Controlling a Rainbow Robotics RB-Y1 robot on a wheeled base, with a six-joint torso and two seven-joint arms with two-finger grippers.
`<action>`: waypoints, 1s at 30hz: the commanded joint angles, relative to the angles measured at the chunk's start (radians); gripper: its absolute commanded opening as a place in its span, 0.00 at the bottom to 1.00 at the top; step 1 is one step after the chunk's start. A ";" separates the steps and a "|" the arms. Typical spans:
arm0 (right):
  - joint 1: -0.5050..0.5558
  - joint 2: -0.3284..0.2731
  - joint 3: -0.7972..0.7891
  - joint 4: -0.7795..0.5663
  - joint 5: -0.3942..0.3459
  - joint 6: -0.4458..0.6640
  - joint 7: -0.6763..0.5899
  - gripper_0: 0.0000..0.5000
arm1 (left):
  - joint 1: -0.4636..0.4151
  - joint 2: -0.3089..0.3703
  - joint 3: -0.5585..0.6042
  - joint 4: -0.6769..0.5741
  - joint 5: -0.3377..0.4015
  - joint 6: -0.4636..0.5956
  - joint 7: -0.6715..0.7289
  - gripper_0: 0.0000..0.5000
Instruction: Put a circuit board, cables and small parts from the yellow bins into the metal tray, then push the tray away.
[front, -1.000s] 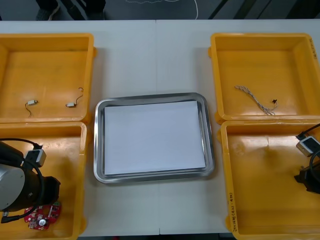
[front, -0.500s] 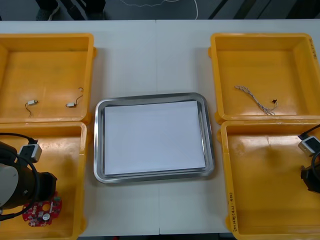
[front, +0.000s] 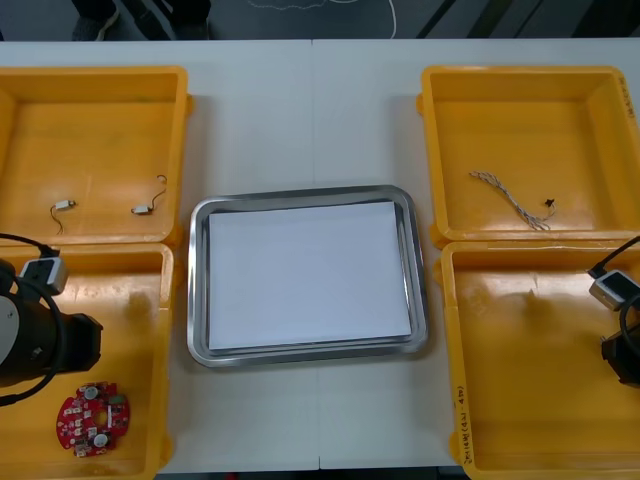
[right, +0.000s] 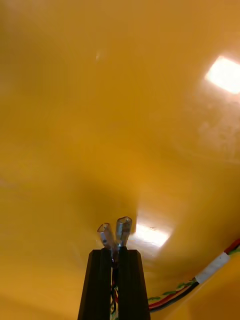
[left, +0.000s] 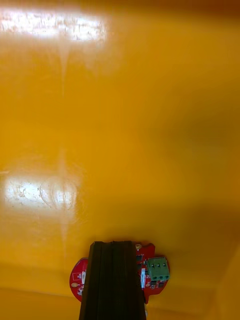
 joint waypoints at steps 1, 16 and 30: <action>-0.046 -0.026 -0.040 -0.077 -0.024 0.083 -0.100 0.00 | -0.031 0.018 0.037 -0.010 0.023 0.010 0.038 0.04; -0.106 -0.026 0.037 -0.227 -0.073 0.209 -0.371 0.00 | -0.020 0.018 0.046 -0.018 0.088 0.083 0.170 1.00; -0.134 -0.026 0.236 -0.301 -0.024 0.148 -0.615 0.00 | 0.070 0.018 -0.021 -0.013 0.020 -0.015 0.137 1.00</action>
